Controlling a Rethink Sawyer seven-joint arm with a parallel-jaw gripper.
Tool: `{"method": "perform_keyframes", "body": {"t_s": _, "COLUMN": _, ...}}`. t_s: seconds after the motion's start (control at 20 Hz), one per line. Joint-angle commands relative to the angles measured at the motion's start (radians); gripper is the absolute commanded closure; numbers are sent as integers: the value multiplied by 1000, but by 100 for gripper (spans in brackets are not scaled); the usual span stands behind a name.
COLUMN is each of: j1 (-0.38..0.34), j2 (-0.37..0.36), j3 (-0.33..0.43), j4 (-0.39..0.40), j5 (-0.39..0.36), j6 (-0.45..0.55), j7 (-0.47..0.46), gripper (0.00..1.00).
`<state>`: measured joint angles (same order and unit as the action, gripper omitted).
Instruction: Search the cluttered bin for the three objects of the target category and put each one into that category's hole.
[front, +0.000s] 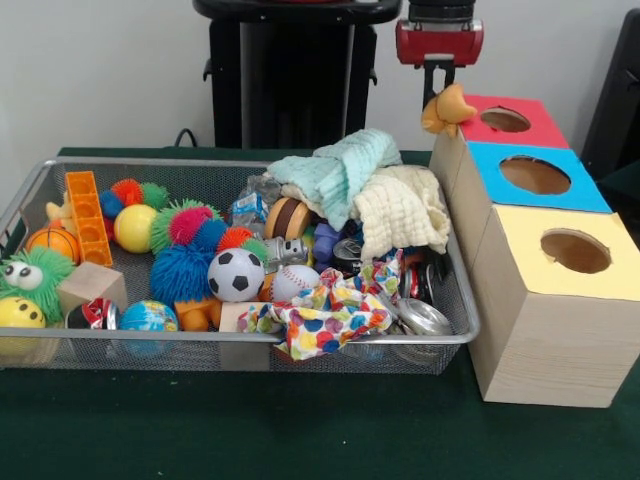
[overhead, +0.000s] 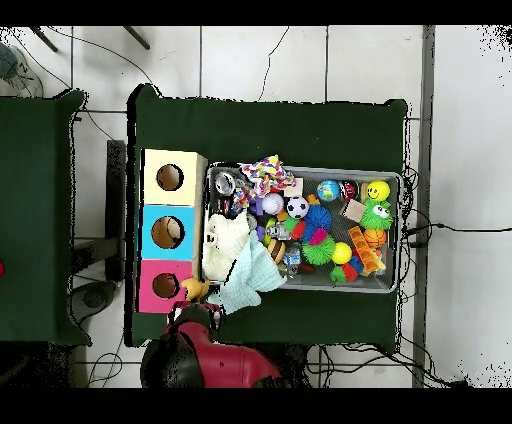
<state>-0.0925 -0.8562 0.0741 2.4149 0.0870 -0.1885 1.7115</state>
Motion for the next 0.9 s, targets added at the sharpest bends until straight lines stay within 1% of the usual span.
{"method": "perform_keyframes", "body": {"t_s": 0.05, "j1": 7, "j2": -109, "j3": 94, "j4": 1, "j5": 81, "j6": 141, "j7": 273, "gripper": 100}}
{"method": "perform_keyframes", "body": {"t_s": 0.15, "j1": 6, "j2": -169, "j3": 86, "j4": 3, "j5": 93, "j6": 213, "j7": 254, "gripper": 100}}
{"method": "perform_keyframes", "body": {"t_s": 0.25, "j1": -17, "j2": -212, "j3": 102, "j4": 7, "j5": 96, "j6": 269, "j7": 241, "gripper": 100}}
{"method": "perform_keyframes", "body": {"t_s": 0.35, "j1": -42, "j2": -232, "j3": 122, "j4": 13, "j5": 96, "j6": 291, "j7": 234, "gripper": 100}}
{"method": "perform_keyframes", "body": {"t_s": 0.55, "j1": -71, "j2": -279, "j3": 139, "j4": 27, "j5": 104, "j6": 338, "j7": 213, "gripper": 100}}
{"method": "perform_keyframes", "body": {"t_s": 0.65, "j1": -72, "j2": -290, "j3": 136, "j4": 28, "j5": 108, "j6": 349, "j7": 208, "gripper": 100}}
{"method": "perform_keyframes", "body": {"t_s": 0.75, "j1": -66, "j2": -283, "j3": 131, "j4": 21, "j5": 110, "j6": 350, "j7": 206, "gripper": 100}}
{"method": "perform_keyframes", "body": {"t_s": 0.9, "j1": -33, "j2": -247, "j3": 107, "j4": 10, "j5": 107, "j6": 314, "j7": 216, "gripper": 100}}
